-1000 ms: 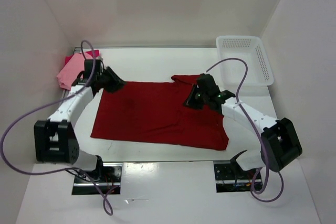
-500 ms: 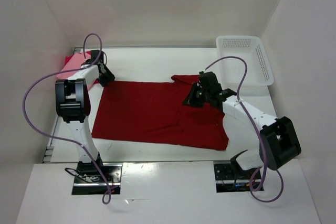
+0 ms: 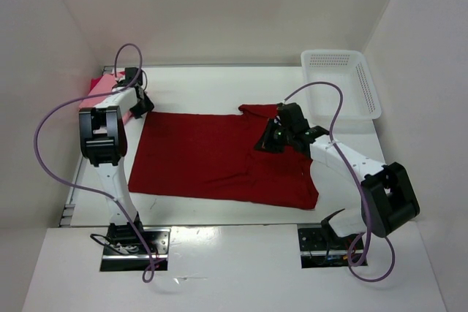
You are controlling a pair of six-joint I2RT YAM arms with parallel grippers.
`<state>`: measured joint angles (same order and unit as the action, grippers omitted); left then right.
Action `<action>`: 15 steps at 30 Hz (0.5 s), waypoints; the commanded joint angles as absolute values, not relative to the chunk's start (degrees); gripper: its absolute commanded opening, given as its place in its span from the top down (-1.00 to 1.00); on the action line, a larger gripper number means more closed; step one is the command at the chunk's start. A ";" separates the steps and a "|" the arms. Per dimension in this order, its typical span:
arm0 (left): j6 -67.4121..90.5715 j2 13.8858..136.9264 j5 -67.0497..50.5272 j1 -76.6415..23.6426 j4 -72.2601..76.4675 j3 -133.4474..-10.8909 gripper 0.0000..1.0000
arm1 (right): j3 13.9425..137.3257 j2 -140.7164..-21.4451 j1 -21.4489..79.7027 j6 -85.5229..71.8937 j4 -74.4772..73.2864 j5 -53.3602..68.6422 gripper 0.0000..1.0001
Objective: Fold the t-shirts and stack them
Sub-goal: Grap the side of the flattened tshirt furthest away from the robot with both arms
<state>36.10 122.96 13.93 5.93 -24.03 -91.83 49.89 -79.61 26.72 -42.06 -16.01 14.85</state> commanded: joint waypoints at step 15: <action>33.66 126.64 8.17 5.01 -20.57 -93.87 0.08 | 49.57 -80.86 26.37 -40.69 -12.39 14.33 0.79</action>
<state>34.52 124.44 10.44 5.74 -21.56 -93.30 49.80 -80.60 26.72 -42.04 -15.38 15.22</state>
